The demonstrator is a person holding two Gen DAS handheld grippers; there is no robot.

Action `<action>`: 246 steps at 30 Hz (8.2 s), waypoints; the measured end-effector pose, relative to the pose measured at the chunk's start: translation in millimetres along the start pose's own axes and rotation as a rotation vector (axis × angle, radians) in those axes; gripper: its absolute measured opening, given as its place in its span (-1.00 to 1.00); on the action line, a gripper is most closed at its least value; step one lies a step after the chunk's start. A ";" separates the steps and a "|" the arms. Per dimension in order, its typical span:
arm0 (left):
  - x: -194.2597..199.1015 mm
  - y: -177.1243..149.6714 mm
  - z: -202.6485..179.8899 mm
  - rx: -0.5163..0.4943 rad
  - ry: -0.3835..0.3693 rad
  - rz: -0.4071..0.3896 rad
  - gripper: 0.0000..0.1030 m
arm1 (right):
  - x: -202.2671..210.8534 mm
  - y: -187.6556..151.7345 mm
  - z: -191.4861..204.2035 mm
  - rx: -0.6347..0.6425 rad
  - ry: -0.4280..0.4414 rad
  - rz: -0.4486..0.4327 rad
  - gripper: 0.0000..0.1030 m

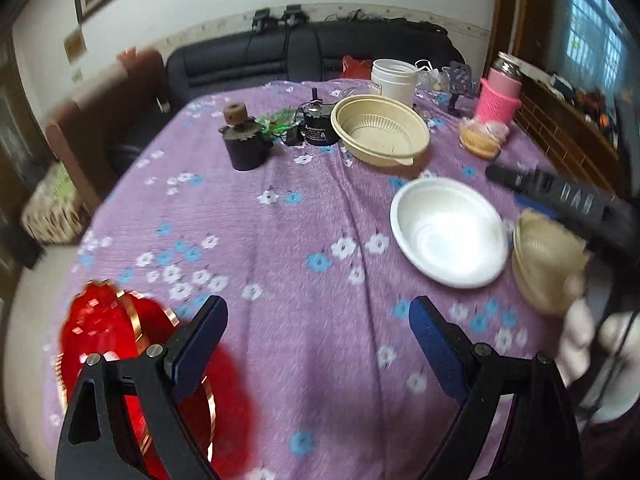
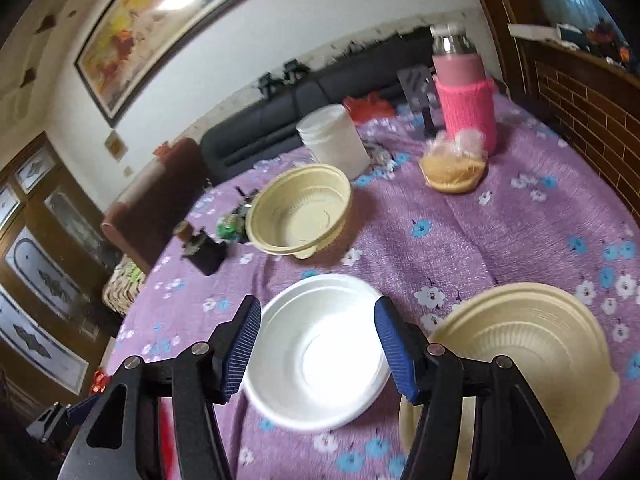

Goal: Organize plates and bowls
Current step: 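Grasp the white foam bowl rim with the left tool and lift, then lower the white foam bowl onto the red stack and open the left tool, then withdraw the left tool and move it toward the large beige plastic bowl, then grasp the beige plastic bowl rim with the left tool and lift, then carry the beige bowl with the left tool over the red stack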

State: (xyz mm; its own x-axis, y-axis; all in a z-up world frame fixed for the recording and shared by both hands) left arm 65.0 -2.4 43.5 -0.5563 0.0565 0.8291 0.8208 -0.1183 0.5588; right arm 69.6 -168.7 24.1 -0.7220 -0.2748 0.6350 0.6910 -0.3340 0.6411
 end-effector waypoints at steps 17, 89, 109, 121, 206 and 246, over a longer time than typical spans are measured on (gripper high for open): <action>-127.2 18.4 -66.2 0.067 -0.223 0.240 -0.03 | -50.6 -5.2 -22.5 0.026 0.024 0.090 0.12; 94.0 -108.9 203.8 0.403 0.037 -0.164 0.59 | 10.4 -162.0 233.5 0.477 0.140 0.031 0.05; 70.4 -102.4 48.1 0.069 -0.106 -0.079 0.61 | 114.8 -76.1 -99.4 -0.145 -0.303 -0.104 0.15; 53.9 -99.3 27.2 0.044 -0.098 -0.033 0.61 | 44.5 -65.7 -121.4 -0.223 -0.187 0.033 -0.66; 89.0 -146.5 97.2 0.160 0.019 -0.172 -0.63 | 71.3 -199.5 181.9 0.513 0.155 0.076 -0.60; 121.4 -93.8 205.7 0.208 0.208 -0.251 -0.53 | 43.3 -169.7 307.3 0.619 0.202 0.058 -0.57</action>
State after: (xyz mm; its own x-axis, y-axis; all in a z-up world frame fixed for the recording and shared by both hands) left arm -52.9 219.5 95.8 -0.7404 -0.1463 0.6561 0.6524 0.0784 0.7538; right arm -67.8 153.1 75.2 -0.6336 -0.4612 0.6212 0.5782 0.2512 0.7763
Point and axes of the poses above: each gripper's, at about its wrist camera, not at the fingertips, and x roughly against the way its jaws point, z to its left, y to its top, the point moved 8 cm from there along -x, roughly the way its jaws point, and after that the axes turned 3 degrees about z, right-handed, at the moved point
